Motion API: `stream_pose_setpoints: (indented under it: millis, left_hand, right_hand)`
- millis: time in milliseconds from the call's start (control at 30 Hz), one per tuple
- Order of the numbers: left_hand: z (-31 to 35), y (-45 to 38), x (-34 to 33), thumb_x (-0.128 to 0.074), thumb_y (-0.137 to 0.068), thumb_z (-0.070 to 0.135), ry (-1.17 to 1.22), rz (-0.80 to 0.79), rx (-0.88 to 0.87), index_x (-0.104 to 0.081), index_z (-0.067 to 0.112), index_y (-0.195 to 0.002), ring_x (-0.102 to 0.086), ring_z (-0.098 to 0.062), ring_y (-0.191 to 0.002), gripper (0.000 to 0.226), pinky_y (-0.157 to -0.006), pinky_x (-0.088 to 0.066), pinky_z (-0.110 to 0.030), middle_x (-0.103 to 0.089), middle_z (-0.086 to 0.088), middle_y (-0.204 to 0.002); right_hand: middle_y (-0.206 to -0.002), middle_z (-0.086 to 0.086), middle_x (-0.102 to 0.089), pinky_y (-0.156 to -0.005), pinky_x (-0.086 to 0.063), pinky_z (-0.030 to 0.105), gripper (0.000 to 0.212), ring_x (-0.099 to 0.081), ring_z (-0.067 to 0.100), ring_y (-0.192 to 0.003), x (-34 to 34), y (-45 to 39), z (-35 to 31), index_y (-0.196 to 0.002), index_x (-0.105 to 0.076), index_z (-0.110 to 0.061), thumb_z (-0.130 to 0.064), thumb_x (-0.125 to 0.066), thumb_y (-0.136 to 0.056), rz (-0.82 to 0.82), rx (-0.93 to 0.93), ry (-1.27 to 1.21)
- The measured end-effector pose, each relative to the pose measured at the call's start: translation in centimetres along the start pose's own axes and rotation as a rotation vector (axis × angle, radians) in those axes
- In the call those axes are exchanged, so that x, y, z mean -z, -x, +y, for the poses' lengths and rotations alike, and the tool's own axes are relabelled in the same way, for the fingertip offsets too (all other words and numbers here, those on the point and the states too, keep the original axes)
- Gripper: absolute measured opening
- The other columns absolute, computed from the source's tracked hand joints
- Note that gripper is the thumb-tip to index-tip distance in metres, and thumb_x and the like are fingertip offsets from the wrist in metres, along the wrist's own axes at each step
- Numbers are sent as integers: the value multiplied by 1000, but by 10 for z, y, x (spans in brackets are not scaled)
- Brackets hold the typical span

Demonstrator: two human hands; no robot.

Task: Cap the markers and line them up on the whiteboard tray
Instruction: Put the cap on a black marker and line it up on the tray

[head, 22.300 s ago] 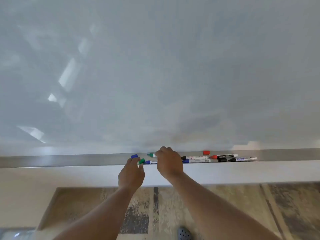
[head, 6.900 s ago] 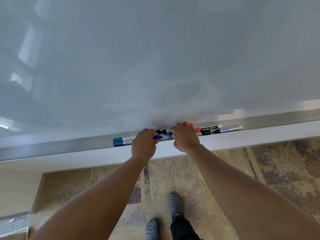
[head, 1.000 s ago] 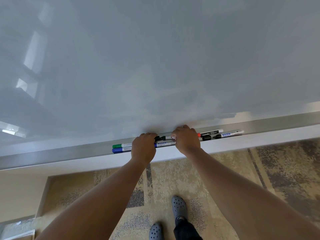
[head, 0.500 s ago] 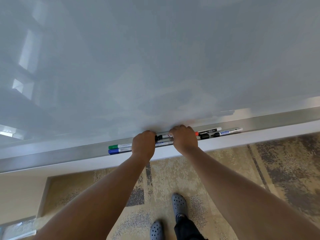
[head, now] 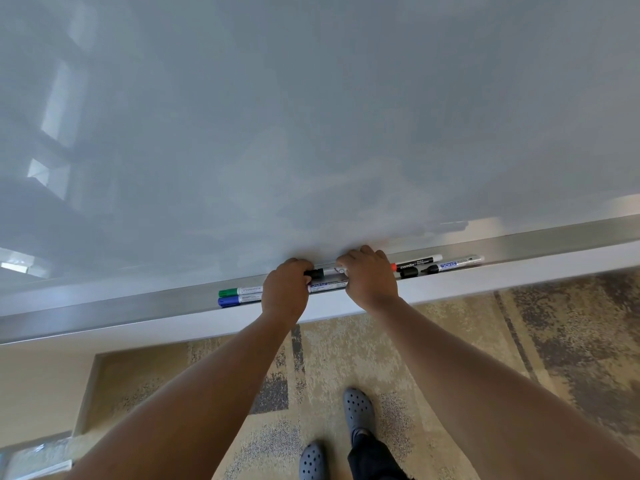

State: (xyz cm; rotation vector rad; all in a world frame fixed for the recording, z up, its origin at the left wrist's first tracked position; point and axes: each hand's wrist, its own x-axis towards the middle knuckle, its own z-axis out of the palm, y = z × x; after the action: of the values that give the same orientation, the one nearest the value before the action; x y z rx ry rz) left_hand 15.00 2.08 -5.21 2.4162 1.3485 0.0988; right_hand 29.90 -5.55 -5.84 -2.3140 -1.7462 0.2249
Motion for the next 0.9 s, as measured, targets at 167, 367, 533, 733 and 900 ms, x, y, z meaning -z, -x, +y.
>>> stream_pose_setpoints:
  millis: [167, 367, 533, 733, 900]
  left_hand:
    - [-6, 3, 6, -62, -89, 5, 333, 12, 145, -73, 18, -109, -67, -21, -96, 26, -87, -52, -29, -72, 0, -109]
    - [-9, 14, 24, -69, -89, 11, 774, 18, 331, -72, 21, -113, -63, 0, -84, 26, -75, -47, -7, -70, 10, -101]
    - [-13, 26, 36, -70, -89, 16, 1148, 28, 480, -70, 22, -117, -64, -10, -98, 29, -74, -43, -11, -72, 7, -107]
    - [-3, 38, 54, -74, -86, 19, 1276, 90, 438, -71, 21, -112, -67, 6, -79, 25, -62, -46, -4, -74, 17, -90]
    - [5, 45, 64, -73, -87, 17, 1225, 129, 300, -72, 22, -106, -71, -3, -88, 20, -80, -49, -14, -76, 7, -95]
  right_hand:
    - [-85, 0, -69, -74, -40, 37, 40, -58, 29, -89, 11, 6, -5, -91, -70, -16, 0, -70, -55, 50, 30, -9]
    - [-110, 4, -59, -88, -39, 37, 44, -60, 25, -96, 24, 11, -14, -111, -64, -16, -4, -63, -68, -34, 57, -102]
    - [-114, 6, -55, -75, -37, 29, 39, -57, 26, -94, 32, 18, -31, -120, -58, -14, -5, -54, -82, -76, 22, -239]
    - [-115, 11, -63, -84, -48, 38, 33, -59, 25, -99, 40, 19, -61, -125, -54, -9, -10, -37, -96, -153, -86, -604]
    - [-81, 13, -59, -59, -35, 24, 29, -43, 13, -60, 55, 19, -85, -106, -58, -2, -14, -33, -98, -205, -201, -974]
